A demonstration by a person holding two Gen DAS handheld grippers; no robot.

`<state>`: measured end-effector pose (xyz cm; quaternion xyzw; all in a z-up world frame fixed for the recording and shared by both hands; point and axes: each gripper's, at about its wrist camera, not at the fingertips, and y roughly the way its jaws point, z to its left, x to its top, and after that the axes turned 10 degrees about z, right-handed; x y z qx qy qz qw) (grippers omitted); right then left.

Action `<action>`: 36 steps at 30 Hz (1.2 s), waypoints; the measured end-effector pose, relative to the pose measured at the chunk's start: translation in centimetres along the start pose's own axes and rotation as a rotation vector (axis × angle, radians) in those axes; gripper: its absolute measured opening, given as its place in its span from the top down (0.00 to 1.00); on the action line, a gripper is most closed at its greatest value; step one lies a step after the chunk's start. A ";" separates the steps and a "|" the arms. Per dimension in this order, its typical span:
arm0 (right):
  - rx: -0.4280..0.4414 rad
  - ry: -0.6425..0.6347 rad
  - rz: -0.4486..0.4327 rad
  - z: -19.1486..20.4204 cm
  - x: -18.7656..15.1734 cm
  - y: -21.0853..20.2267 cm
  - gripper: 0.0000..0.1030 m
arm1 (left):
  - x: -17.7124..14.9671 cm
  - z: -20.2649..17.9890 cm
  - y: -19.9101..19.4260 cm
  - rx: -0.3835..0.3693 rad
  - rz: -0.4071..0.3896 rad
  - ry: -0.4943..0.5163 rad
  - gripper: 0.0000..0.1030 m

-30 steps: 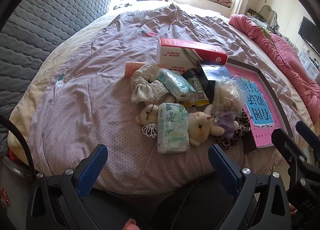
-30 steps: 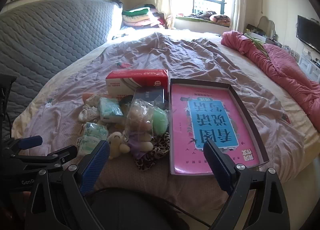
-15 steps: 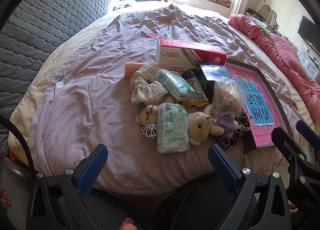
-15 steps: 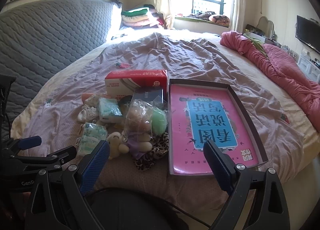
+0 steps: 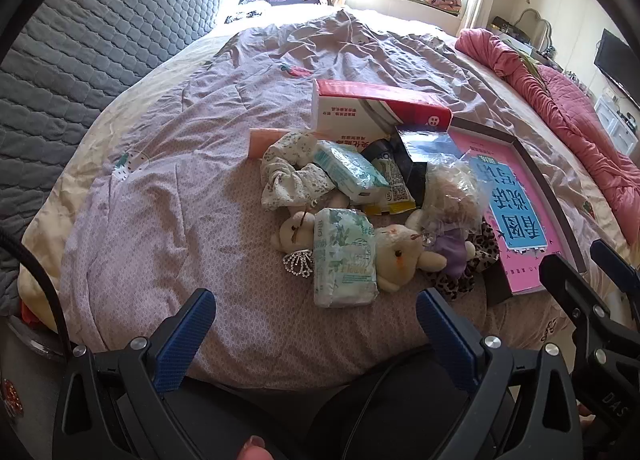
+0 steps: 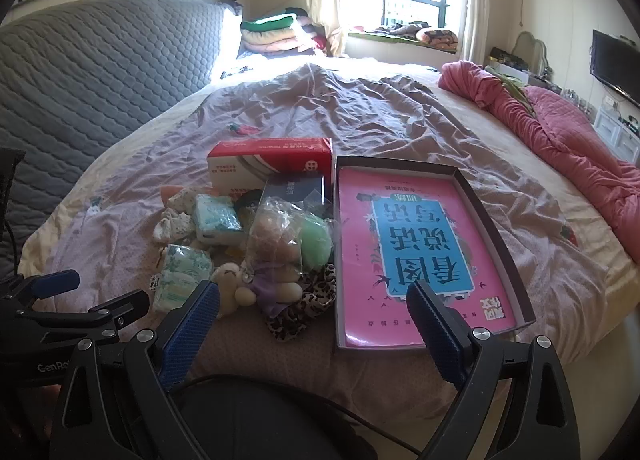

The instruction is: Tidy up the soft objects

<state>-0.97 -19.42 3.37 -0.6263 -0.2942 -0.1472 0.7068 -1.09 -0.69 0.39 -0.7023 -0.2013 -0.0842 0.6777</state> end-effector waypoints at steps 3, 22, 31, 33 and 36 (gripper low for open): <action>0.000 0.000 0.000 0.0 0.0 0.0 0.08 | 0.1 0.1 -0.2 -0.001 0.002 0.001 0.02; 0.002 0.001 0.013 0.1 0.0 0.3 0.08 | 0.0 0.2 0.5 -0.024 0.018 0.001 0.02; 0.006 0.000 0.030 0.1 0.1 0.8 0.08 | 0.0 1.9 2.6 -0.128 0.100 -0.058 0.02; 0.007 0.000 0.032 0.1 0.1 0.9 0.08 | 0.1 2.7 3.2 -0.162 0.115 -0.082 0.02; 0.009 0.002 0.037 0.0 0.2 1.3 0.08 | 0.3 3.4 3.6 -0.201 0.130 -0.104 0.02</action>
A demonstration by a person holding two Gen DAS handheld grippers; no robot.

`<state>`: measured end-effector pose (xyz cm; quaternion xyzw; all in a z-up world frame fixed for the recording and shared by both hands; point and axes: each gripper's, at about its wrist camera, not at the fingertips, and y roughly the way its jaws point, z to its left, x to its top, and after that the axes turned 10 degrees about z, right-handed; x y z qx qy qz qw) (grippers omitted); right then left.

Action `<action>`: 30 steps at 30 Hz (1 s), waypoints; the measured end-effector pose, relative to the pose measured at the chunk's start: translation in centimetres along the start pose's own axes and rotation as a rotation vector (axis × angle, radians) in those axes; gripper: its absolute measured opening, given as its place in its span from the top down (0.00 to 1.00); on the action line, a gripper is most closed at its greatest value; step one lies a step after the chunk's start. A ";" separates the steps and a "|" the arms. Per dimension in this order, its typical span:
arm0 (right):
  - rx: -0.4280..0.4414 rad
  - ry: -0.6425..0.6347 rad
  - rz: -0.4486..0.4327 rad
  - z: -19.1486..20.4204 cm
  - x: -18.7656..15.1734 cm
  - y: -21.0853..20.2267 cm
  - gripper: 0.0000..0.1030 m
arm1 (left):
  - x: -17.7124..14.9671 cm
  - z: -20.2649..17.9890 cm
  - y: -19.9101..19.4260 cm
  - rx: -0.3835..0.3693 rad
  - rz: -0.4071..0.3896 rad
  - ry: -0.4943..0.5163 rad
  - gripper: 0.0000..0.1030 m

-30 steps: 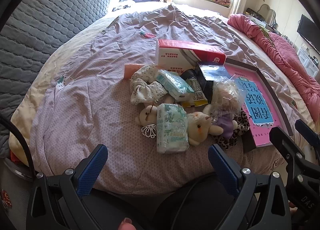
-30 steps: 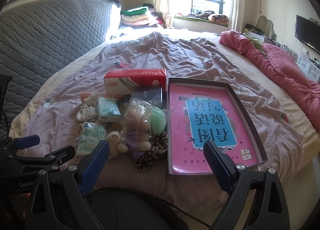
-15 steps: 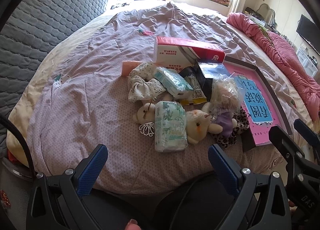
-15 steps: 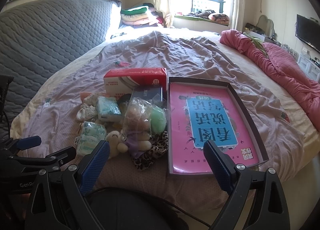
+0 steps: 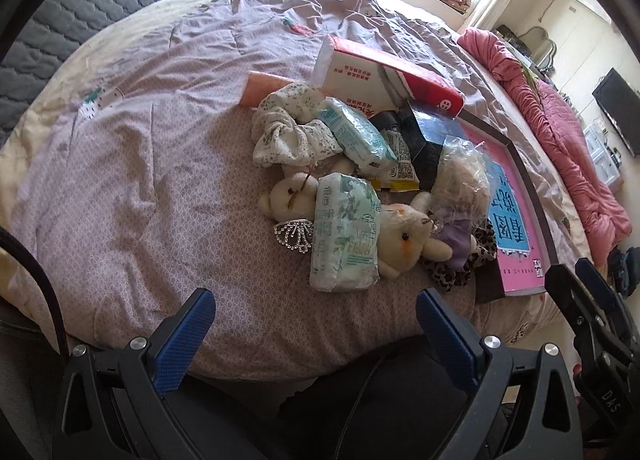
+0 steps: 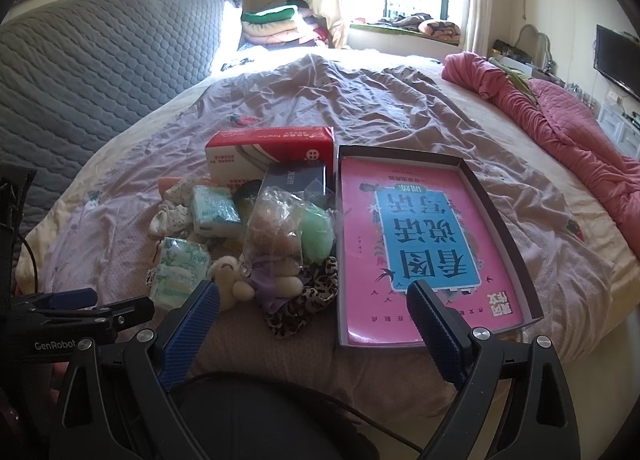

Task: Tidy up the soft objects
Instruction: 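Grasp the white-green wrapped package with the left tool while the right tool grasps a clear plastic bag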

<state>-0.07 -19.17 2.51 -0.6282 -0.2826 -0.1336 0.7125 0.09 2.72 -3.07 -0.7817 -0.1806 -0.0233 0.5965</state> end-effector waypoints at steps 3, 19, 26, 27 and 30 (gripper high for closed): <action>0.003 0.004 0.011 -0.1 0.1 0.5 0.08 | 0.1 0.2 0.4 -0.021 0.015 -0.001 0.06; -0.002 0.003 0.030 -0.4 2.7 4.2 0.08 | 1.8 -0.5 3.6 -0.123 0.069 0.015 0.45; -0.001 -0.041 0.047 1.7 4.6 6.8 0.08 | 2.2 -0.4 4.5 -0.155 0.086 0.009 0.59; -0.004 -0.044 0.048 1.9 4.8 7.0 0.08 | 2.3 -0.4 4.7 -0.158 0.093 0.006 0.62; -0.016 -0.050 0.049 2.4 5.6 8.0 0.08 | 2.4 -0.2 5.0 -0.177 0.103 0.000 0.68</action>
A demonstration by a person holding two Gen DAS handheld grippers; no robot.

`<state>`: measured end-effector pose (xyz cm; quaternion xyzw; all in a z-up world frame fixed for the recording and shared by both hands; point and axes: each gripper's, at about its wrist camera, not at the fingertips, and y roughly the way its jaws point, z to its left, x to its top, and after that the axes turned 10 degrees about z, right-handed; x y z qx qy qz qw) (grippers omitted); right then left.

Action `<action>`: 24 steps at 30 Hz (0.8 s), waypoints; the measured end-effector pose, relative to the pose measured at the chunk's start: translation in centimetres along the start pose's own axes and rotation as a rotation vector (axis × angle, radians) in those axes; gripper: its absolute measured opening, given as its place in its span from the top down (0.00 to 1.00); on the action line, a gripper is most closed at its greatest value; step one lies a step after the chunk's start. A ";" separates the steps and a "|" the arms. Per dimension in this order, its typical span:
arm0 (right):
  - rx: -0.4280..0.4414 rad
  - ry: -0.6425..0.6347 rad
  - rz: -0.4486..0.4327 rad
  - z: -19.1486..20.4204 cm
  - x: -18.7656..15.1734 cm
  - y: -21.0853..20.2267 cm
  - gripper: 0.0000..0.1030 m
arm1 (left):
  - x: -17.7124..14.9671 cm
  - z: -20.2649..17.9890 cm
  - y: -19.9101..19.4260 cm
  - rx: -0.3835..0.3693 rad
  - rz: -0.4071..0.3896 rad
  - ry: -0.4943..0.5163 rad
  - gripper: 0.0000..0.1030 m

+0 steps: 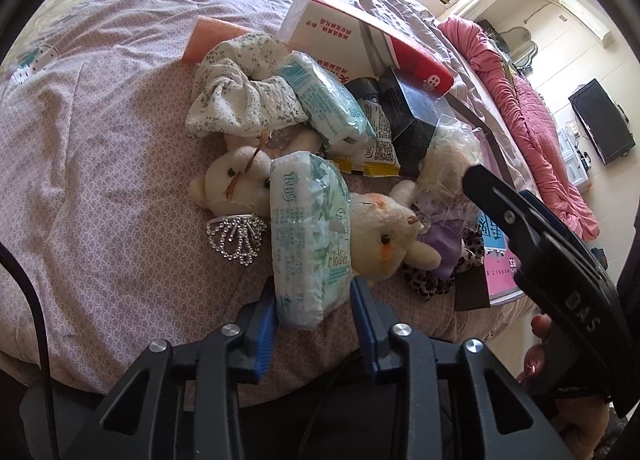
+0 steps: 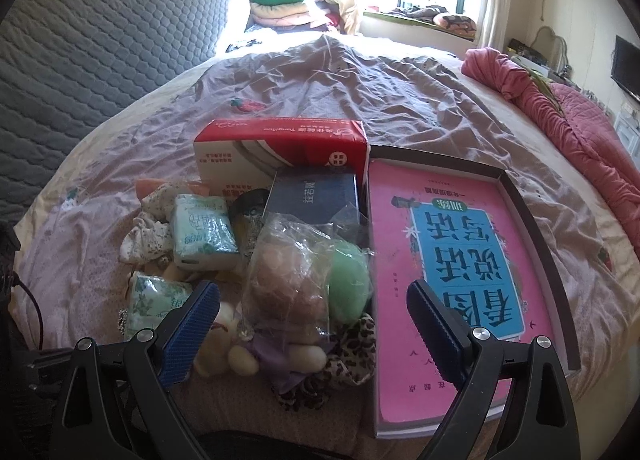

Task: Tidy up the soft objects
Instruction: 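Grasp the white-green wrapped package with the left tool while the right tool grasps a clear plastic bag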

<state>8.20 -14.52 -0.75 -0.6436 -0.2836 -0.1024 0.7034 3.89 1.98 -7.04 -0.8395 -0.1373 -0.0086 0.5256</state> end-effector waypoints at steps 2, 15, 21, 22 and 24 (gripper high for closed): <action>-0.011 0.000 0.020 0.2 0.5 0.9 0.08 | 0.1 0.0 0.2 -0.006 0.004 -0.003 0.70; 0.068 0.003 0.044 0.1 0.6 2.3 0.50 | 0.7 -0.6 0.4 -0.044 -0.015 0.022 0.82; 0.121 0.052 0.012 -1.2 0.4 1.2 0.51 | 0.3 -0.1 -1.1 -0.061 -0.060 0.038 0.82; 0.127 0.060 0.001 -1.5 0.4 0.9 0.51 | 0.3 -0.2 -1.4 -0.058 -0.070 0.044 0.82; 0.133 0.075 -0.021 -1.9 0.4 0.2 0.51 | 0.2 -0.6 -1.8 -0.052 -0.084 0.057 0.82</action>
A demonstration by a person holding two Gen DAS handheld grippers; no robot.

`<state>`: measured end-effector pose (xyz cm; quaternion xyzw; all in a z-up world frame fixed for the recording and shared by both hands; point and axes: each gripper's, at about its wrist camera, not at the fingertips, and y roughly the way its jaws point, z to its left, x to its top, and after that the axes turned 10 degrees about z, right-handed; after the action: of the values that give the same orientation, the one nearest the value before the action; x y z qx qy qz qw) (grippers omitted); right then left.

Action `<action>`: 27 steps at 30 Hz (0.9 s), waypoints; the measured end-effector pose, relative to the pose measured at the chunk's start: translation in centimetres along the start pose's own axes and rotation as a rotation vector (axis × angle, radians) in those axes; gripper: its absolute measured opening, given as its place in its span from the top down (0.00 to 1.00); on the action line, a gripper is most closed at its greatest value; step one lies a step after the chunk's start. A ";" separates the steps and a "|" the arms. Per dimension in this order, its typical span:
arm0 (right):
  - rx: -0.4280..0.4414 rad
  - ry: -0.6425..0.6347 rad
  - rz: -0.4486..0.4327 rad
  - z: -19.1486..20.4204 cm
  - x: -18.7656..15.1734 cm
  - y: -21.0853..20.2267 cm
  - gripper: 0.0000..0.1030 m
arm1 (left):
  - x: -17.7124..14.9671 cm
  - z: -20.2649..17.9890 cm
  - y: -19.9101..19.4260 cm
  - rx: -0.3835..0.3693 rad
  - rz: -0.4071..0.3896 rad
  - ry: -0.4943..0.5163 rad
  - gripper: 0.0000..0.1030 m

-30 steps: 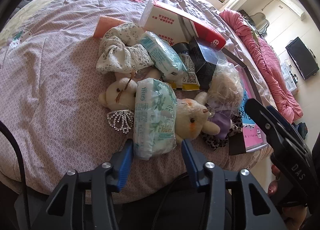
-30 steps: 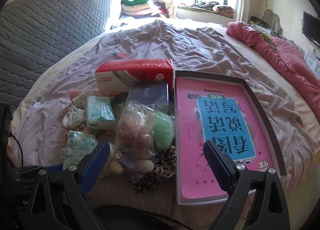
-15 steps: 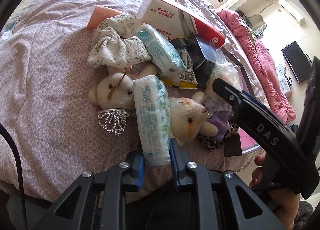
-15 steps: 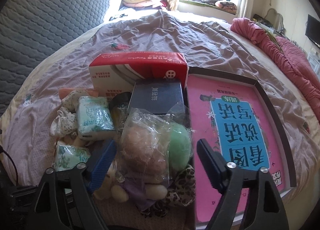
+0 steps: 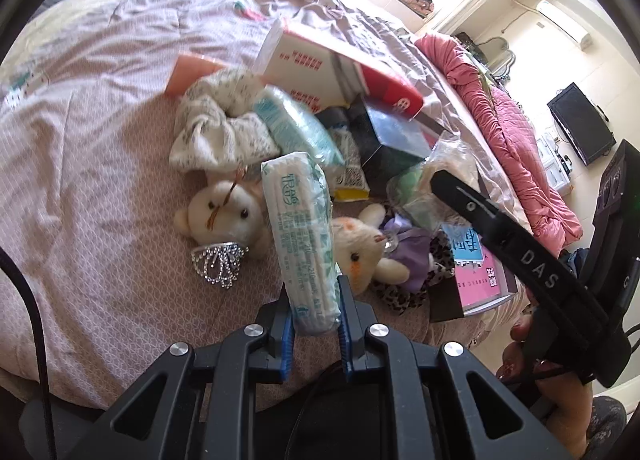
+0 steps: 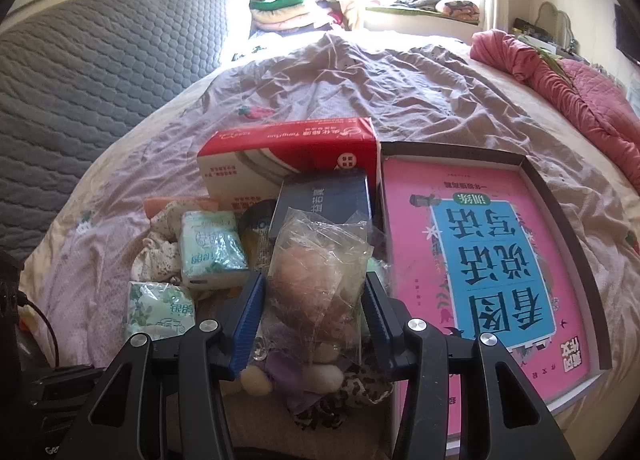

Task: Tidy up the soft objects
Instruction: 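Grasp the white-green wrapped package with the left tool while the right tool grasps a clear plastic bag, then carry both items onto the pink book tray and open both tools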

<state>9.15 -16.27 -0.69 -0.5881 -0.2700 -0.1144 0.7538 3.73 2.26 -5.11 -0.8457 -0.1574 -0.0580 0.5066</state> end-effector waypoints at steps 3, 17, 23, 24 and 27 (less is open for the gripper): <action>0.013 0.022 -0.026 -0.7 0.1 -1.2 0.51 | 0.0 -0.6 -0.7 0.016 -0.015 0.020 0.82; 0.000 0.101 -0.108 -4.8 -0.7 -5.7 0.51 | 0.1 -5.7 -2.4 0.066 -0.049 0.127 0.82; -0.031 0.152 -0.146 -7.5 -1.1 -7.6 0.51 | 0.4 -9.3 -1.9 0.070 -0.047 0.202 0.82; -0.036 0.163 -0.150 -8.1 -1.2 -7.8 0.51 | 0.4 -10.0 -1.7 0.073 -0.046 0.218 0.82; -0.055 0.200 -0.161 -9.8 -1.6 -8.3 0.51 | 0.7 -11.9 -1.1 0.101 -0.042 0.256 0.82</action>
<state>6.47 -28.09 3.70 -0.5708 -0.2368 -0.2400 0.7487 4.73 -7.53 1.74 -0.8015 -0.1118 -0.1678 0.5630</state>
